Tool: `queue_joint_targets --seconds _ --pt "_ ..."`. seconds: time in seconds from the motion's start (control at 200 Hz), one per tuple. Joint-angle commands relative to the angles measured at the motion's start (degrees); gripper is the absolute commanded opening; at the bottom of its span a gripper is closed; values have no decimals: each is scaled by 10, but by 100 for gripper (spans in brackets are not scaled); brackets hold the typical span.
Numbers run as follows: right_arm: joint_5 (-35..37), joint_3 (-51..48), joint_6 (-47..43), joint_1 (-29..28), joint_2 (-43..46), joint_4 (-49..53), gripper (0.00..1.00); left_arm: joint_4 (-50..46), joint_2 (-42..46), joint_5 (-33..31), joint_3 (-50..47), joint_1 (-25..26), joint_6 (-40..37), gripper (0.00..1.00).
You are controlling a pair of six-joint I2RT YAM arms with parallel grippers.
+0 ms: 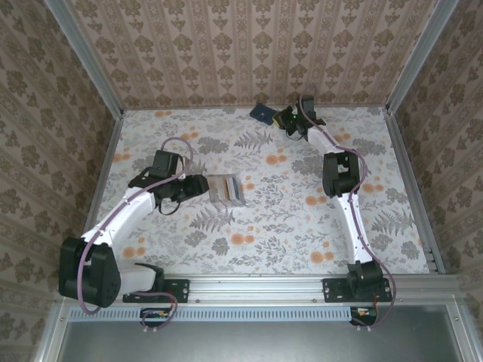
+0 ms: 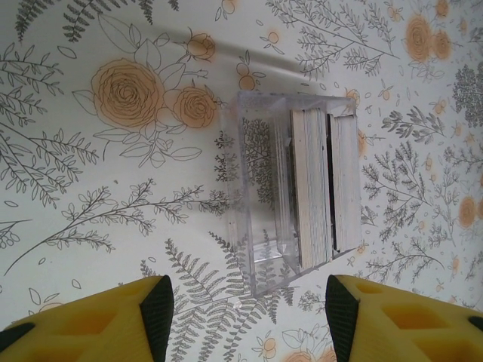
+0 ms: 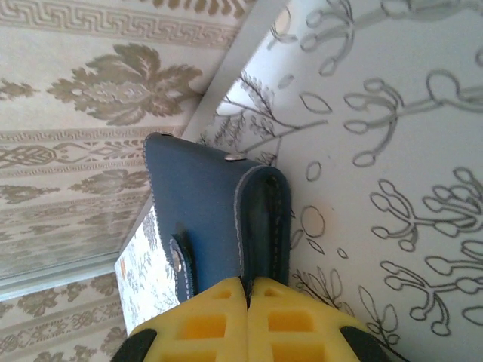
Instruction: Put the credit cards into the card holder
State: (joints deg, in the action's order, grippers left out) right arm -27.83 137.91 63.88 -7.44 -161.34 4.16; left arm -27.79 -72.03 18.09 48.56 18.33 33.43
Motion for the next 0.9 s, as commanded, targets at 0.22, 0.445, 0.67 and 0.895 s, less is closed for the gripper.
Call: queue_joint_targets --seconds 0.22,0.445,0.67,0.895 --pt "-40 -387 20 6 266 -172 0 68 1 -9 0 18 4 59" --pt "-47 -672 33 11 447 -265 0 59 -53 -40 51 50 -17 59" --pt "-4 -929 10 4 648 -256 0 38 -84 -61 51 59 2 59" --pt "17 -1029 -84 -11 806 -82 0 26 -89 -55 74 68 -30 59"
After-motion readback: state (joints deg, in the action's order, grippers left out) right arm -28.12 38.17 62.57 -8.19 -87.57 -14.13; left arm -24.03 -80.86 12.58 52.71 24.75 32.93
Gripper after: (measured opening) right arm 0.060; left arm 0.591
